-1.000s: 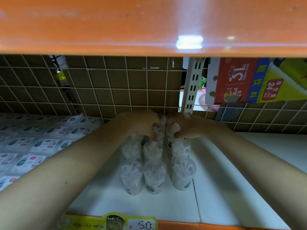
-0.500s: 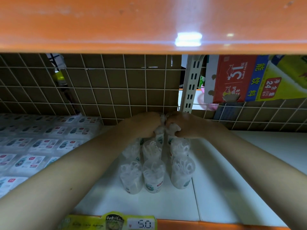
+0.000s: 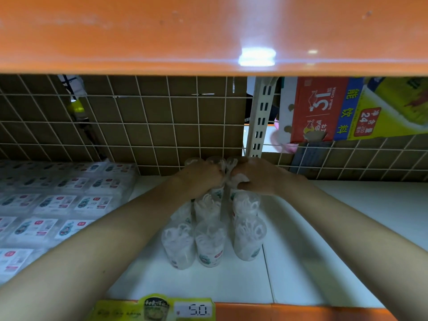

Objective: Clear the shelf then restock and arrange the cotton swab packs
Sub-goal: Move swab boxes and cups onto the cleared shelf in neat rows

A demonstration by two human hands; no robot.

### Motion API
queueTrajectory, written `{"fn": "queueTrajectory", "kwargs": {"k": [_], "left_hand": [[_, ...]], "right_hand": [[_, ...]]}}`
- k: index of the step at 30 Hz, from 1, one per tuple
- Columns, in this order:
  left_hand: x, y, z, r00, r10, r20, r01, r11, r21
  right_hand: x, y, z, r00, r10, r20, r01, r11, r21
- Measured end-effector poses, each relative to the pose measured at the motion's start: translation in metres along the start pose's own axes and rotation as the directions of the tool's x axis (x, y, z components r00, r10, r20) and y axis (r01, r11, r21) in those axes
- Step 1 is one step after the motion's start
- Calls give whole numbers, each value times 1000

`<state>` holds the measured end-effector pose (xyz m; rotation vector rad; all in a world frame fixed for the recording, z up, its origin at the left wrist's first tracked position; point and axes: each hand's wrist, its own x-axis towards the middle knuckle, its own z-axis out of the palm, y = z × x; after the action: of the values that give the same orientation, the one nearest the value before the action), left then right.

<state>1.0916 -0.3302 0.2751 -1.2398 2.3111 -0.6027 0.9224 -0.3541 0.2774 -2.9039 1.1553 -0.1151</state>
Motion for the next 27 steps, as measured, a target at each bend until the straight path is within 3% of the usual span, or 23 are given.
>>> {"fn": "queueTrajectory", "kwargs": {"k": [4,8,14,18,27], "left_hand": [[-5,-7,3,999,-10,-38,4,991,-136],[-14,-23,8,984,5,-179,-73,924,-375],[-40,-54,18,985,-173,-19,138,844,-519],[-51,-54,23,977,-172,129,215,780,-588],[-39,-47,27,986,-141,88,166,819,-550]], "right_hand": [[-1,1,1,1000,6,10,-6,1000,8],[-2,-1,-5,1000,29,-2,-29,999,33],[11,-8,-4,999,29,-14,-28,1000,10],[25,-18,2,1000,-1,-15,0,999,-39],[38,-24,20,996,-80,32,83,989,-124]]}}
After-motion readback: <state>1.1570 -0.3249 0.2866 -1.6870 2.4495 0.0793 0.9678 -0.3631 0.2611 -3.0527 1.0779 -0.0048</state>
